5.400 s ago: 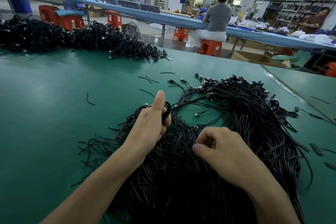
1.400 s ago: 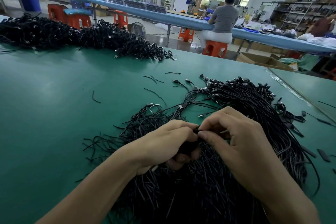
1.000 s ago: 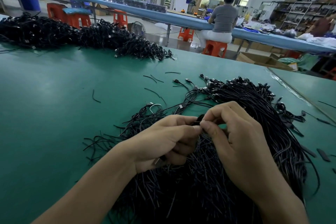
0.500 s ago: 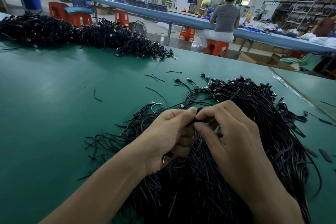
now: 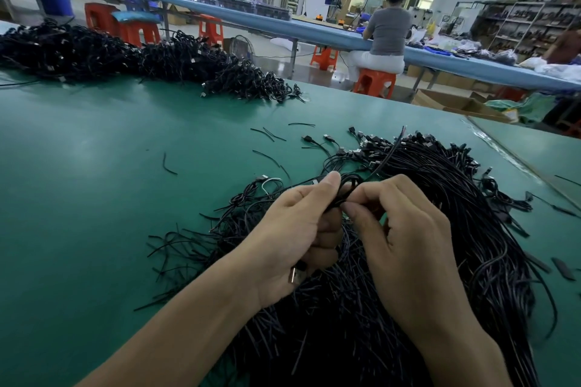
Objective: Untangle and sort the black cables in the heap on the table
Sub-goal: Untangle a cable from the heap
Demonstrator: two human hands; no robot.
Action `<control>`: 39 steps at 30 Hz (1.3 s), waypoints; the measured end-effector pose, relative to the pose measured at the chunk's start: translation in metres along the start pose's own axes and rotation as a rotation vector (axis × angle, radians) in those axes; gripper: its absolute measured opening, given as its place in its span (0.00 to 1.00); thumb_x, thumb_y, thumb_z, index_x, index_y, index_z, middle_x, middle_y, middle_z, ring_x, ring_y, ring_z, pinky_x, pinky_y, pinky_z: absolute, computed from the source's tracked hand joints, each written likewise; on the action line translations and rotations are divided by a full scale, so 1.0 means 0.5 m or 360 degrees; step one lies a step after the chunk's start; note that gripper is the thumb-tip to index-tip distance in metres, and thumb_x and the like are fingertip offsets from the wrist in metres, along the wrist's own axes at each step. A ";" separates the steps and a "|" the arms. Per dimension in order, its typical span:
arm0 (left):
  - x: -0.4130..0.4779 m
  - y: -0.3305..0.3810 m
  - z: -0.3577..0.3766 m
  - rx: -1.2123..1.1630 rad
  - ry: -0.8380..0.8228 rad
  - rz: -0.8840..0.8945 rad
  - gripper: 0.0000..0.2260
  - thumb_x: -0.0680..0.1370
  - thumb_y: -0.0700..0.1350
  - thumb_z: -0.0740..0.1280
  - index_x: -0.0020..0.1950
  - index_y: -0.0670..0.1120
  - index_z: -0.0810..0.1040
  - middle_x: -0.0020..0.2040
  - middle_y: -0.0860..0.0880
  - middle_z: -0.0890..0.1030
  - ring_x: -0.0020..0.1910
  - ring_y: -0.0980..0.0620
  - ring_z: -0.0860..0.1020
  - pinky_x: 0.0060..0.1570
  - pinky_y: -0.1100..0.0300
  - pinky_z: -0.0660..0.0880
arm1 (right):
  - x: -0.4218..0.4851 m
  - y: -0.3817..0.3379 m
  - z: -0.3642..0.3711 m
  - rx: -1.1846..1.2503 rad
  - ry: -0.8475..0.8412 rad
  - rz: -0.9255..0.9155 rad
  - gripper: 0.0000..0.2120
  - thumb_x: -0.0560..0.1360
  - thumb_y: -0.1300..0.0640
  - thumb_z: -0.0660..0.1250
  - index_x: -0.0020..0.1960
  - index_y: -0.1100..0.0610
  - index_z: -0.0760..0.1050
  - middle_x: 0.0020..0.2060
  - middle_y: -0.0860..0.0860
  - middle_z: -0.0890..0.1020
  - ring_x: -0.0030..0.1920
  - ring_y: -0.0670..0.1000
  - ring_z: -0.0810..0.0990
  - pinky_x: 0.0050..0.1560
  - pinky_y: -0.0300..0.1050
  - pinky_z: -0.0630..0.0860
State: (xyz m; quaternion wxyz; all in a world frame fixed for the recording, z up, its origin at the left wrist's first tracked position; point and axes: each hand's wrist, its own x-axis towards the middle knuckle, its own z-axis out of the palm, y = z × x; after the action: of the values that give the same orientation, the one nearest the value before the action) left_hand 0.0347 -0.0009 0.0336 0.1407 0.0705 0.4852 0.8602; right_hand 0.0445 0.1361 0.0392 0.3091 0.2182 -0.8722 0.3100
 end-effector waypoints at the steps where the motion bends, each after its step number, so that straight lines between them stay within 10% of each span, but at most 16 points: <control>1: 0.000 -0.001 0.001 -0.0002 0.0007 0.0047 0.11 0.83 0.52 0.59 0.47 0.46 0.73 0.30 0.52 0.56 0.24 0.57 0.53 0.18 0.69 0.55 | -0.001 -0.005 0.003 0.0071 0.0025 0.0048 0.07 0.76 0.61 0.70 0.44 0.50 0.76 0.42 0.41 0.76 0.44 0.40 0.76 0.43 0.28 0.69; 9: 0.006 -0.020 -0.002 0.0621 0.0015 0.0822 0.15 0.82 0.47 0.61 0.55 0.35 0.78 0.33 0.61 0.77 0.32 0.66 0.75 0.35 0.75 0.70 | 0.005 -0.034 0.014 0.1181 0.0019 0.0590 0.11 0.77 0.56 0.66 0.38 0.58 0.77 0.26 0.41 0.76 0.26 0.38 0.71 0.29 0.27 0.67; 14: 0.012 0.003 -0.038 0.1235 0.0039 0.0936 0.09 0.78 0.56 0.65 0.56 0.65 0.80 0.53 0.57 0.72 0.60 0.54 0.71 0.57 0.59 0.70 | 0.004 -0.011 0.003 0.1430 -0.0154 0.0886 0.10 0.69 0.45 0.68 0.37 0.51 0.81 0.29 0.48 0.74 0.31 0.45 0.68 0.32 0.38 0.65; 20: -0.005 0.012 -0.031 0.1379 -0.0141 0.1020 0.20 0.75 0.37 0.61 0.57 0.58 0.83 0.46 0.54 0.73 0.45 0.53 0.73 0.43 0.62 0.72 | 0.007 0.007 0.001 0.1533 -0.0105 0.1048 0.09 0.66 0.48 0.67 0.40 0.50 0.84 0.31 0.51 0.76 0.32 0.45 0.70 0.33 0.38 0.69; 32: 0.014 -0.007 -0.039 0.1243 0.0371 0.1070 0.11 0.71 0.57 0.73 0.48 0.59 0.73 0.35 0.53 0.73 0.30 0.59 0.67 0.31 0.67 0.66 | 0.008 0.001 -0.004 0.0975 0.0037 0.0477 0.06 0.76 0.57 0.68 0.41 0.50 0.80 0.32 0.41 0.82 0.33 0.39 0.78 0.35 0.27 0.71; 39: 0.018 -0.003 -0.036 0.0877 0.0220 0.0708 0.10 0.76 0.33 0.70 0.46 0.49 0.83 0.41 0.51 0.86 0.40 0.56 0.83 0.40 0.66 0.78 | 0.004 0.003 -0.001 0.0836 -0.0197 0.0383 0.07 0.76 0.61 0.70 0.42 0.51 0.81 0.34 0.44 0.81 0.32 0.40 0.75 0.33 0.28 0.68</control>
State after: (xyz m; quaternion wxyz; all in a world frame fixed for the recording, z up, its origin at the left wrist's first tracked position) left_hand 0.0219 -0.0120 0.0228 -0.1075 0.1514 0.6799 0.7094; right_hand 0.0422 0.1371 0.0404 0.1491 0.2042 -0.7990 0.5456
